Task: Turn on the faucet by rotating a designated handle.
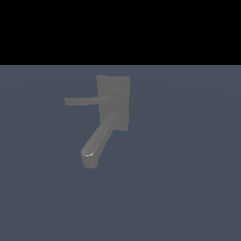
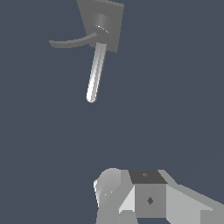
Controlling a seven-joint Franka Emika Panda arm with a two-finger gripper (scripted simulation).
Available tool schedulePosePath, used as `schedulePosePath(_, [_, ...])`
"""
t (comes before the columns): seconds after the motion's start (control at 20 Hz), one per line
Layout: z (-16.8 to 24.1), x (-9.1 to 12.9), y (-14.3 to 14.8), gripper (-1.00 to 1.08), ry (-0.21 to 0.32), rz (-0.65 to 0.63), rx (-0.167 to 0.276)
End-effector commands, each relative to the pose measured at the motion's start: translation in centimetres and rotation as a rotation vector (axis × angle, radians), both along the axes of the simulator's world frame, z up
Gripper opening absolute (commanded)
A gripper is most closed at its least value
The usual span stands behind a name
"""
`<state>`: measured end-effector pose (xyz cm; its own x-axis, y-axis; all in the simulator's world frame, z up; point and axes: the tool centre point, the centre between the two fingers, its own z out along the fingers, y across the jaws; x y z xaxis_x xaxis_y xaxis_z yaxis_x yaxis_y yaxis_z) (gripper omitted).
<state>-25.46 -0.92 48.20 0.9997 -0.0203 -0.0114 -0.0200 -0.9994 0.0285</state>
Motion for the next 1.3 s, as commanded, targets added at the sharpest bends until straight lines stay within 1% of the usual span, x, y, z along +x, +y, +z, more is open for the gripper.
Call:
schedulePosePath(0.0, [0.0, 0.0, 0.0, -1.0, 0.0, 0.0, 0.0])
schedulePosePath(0.2, [0.0, 0.3, -0.2, -1.0, 0.0, -0.006, -0.008])
schedulePosePath(0.35, [0.0, 0.7, -0.6, -1.0, -0.006, -0.015, -0.028])
schedulePosePath(0.55, [0.5, 1.0, -0.9, -1.0, -0.028, -0.022, -0.071])
schedulePosePath(0.7, [1.2, 1.2, -1.2, -1.0, -0.056, -0.026, -0.12])
schedulePosePath(0.85, [2.2, 1.5, -1.5, -1.0, -0.092, -0.033, -0.187])
schedulePosePath(1.0, [3.5, 1.9, -1.8, -1.0, -0.138, -0.04, -0.273])
schedulePosePath(1.1, [4.6, 2.2, -2.0, -1.0, -0.174, -0.044, -0.341])
schedulePosePath(1.25, [6.6, 2.6, -2.1, -1.0, -0.233, -0.049, -0.462])
